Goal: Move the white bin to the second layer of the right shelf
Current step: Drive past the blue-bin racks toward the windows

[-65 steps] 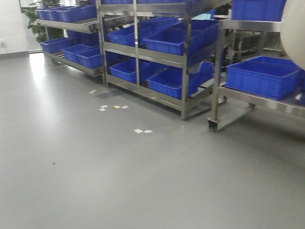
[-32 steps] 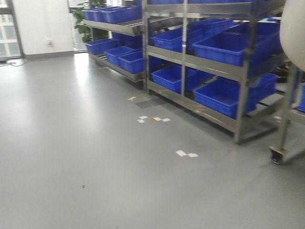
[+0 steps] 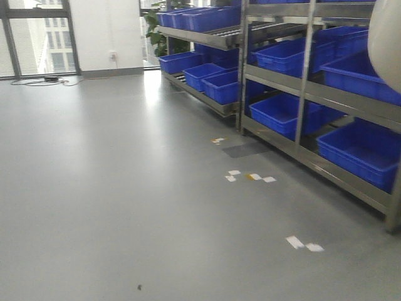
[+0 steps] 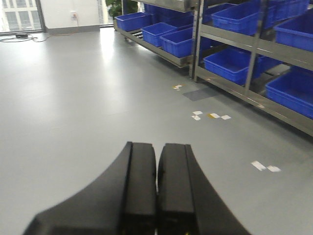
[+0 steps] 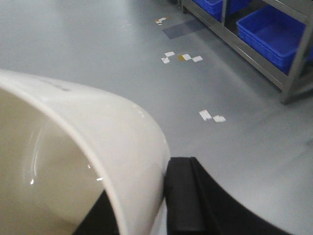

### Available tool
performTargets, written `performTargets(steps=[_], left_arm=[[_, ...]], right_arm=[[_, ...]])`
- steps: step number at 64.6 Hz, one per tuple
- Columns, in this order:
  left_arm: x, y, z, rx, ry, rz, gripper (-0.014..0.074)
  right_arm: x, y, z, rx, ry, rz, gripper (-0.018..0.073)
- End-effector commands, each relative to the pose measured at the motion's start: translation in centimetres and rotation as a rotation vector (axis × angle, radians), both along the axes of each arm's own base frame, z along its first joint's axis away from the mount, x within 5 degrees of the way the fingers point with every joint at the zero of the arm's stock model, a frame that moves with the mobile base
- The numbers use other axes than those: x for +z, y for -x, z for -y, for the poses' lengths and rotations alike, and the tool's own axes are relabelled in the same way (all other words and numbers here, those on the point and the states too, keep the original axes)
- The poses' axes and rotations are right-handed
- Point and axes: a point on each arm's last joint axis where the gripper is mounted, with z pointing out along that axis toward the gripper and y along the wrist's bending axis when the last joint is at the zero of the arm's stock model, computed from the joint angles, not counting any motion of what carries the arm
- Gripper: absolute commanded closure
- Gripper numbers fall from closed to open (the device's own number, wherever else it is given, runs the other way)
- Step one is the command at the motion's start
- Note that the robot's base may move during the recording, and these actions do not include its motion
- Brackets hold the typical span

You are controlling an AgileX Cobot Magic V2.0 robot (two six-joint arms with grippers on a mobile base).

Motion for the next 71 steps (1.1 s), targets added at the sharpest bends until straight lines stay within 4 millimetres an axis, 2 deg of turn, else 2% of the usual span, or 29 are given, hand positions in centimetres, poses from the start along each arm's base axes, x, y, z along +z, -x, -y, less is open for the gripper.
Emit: performTargets(steps=[1,71], left_arm=[[-0.01,-0.04,0.05,-0.006,0.02,0.076,0.0512],[-0.01,-0.04,0.05,-0.006,0.02,0.076,0.0512]], right_arm=[[1.77,-0.23,0.06,-0.005,-0.009,0.12,0.0507],[1.77,-0.23,0.06,-0.005,-0.009,0.12,0.0507]])
